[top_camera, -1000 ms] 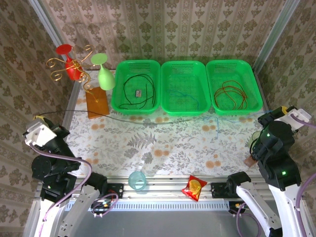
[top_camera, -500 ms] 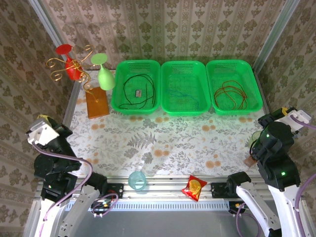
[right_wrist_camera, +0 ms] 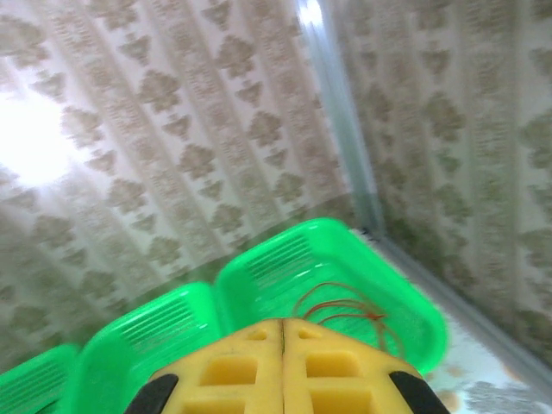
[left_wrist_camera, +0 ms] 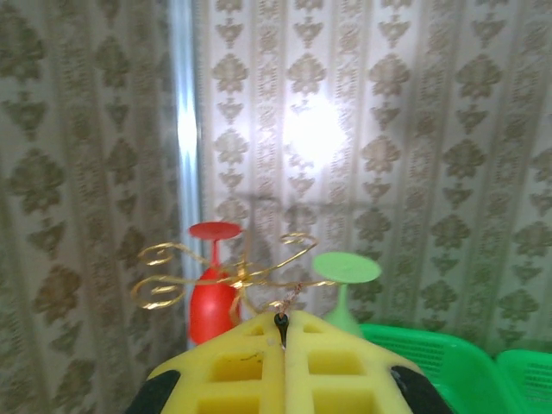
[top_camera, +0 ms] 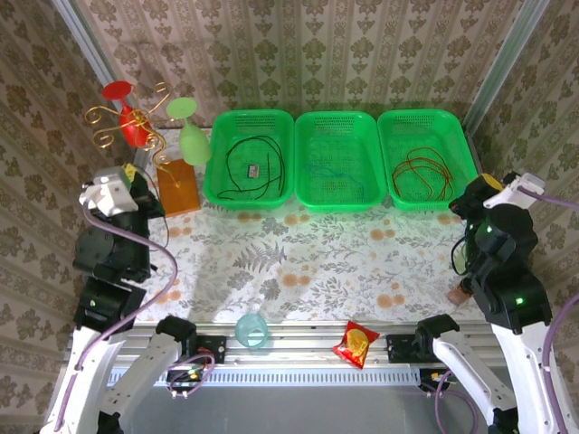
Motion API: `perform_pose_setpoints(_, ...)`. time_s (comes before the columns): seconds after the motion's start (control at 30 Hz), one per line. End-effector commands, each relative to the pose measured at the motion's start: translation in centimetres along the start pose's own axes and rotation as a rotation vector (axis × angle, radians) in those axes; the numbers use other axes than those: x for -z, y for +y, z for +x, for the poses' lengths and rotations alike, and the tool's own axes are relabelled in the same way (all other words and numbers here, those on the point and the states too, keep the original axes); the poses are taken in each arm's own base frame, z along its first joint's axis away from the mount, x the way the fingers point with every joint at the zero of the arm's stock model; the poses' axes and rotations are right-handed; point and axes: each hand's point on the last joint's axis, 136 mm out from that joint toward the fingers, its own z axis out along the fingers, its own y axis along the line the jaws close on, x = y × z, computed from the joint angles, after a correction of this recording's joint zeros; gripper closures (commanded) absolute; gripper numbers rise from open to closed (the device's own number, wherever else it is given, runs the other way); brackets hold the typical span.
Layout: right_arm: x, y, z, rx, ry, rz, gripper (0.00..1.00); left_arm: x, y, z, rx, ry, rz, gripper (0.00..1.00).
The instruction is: Untangle the cables
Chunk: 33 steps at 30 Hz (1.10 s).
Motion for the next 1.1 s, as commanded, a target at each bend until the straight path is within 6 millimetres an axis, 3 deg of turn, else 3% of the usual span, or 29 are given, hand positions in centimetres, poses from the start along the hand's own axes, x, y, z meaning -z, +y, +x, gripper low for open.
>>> perform_pose_setpoints(0.0,0.6,4.4,-0.9,-0.049,0.059,-0.221,1.00,-0.9,-3.0,-4.1,0.075,-0.084,0.150,1.00)
perform_pose_setpoints(0.17,1.0,7.2,-2.1,-0.049,0.110,-0.330,1.00,-3.4,-6.9,-7.5,0.045,-0.115,0.293,1.00)
perform_pose_setpoints(0.4,1.3,7.8,-2.8,-0.071,0.104,-0.358,1.00,-6.3,-9.4,-12.3,-0.005,-0.195,0.342,1.00)
perform_pose_setpoints(0.63,1.4,7.3,-1.6,-0.085,0.145,-0.345,1.00,-9.2,-11.6,-15.3,0.016,-0.260,0.378,1.00)
perform_pose_setpoints(0.8,2.0,6.6,-2.0,-0.038,0.130,-0.324,1.00,-11.6,-12.8,-16.7,0.014,-0.310,0.371,1.00)
perform_pose_setpoints(1.07,3.0,4.8,-2.5,0.000,0.100,-0.270,1.00,-15.1,-15.5,-21.0,0.033,-0.421,0.396,1.00)
